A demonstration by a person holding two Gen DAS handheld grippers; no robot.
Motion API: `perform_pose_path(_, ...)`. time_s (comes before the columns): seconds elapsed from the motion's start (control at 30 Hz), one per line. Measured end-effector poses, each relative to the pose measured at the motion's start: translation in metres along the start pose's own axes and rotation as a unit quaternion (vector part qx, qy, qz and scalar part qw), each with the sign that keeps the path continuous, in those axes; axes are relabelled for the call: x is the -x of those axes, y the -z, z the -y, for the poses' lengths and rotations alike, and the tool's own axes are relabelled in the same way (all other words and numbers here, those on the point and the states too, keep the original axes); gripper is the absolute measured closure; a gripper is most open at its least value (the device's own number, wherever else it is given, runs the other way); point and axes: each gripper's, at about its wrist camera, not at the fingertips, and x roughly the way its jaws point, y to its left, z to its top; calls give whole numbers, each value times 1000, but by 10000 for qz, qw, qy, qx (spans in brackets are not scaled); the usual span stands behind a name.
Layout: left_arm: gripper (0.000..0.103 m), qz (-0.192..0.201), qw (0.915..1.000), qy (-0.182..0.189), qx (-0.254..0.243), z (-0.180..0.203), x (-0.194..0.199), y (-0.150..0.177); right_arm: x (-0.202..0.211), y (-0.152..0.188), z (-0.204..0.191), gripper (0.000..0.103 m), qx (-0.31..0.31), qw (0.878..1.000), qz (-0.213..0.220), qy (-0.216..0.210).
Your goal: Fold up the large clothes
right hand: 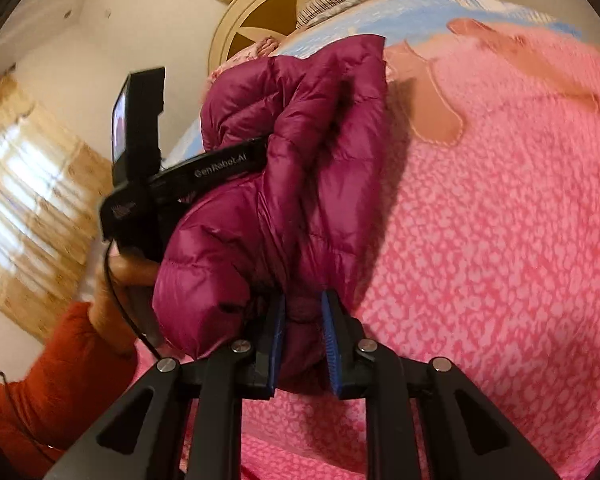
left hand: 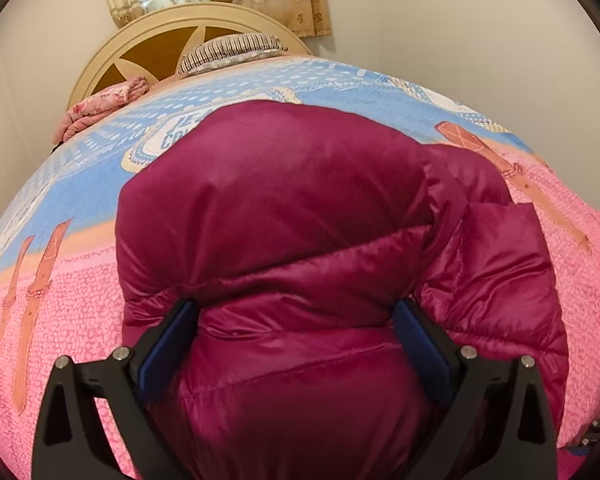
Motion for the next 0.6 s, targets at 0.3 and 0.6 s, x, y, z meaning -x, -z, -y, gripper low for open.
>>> perform_pose_path(0.3, 2, 3, 10000, 13, 73, -3, 0, -1, 53, -30, -66, 85, 700, 9963, 464, 199)
perform_pose_path(0.6, 2, 26, 9999, 90, 84, -4, 1, 0, -11, 2, -25, 85, 454, 9974, -240, 510)
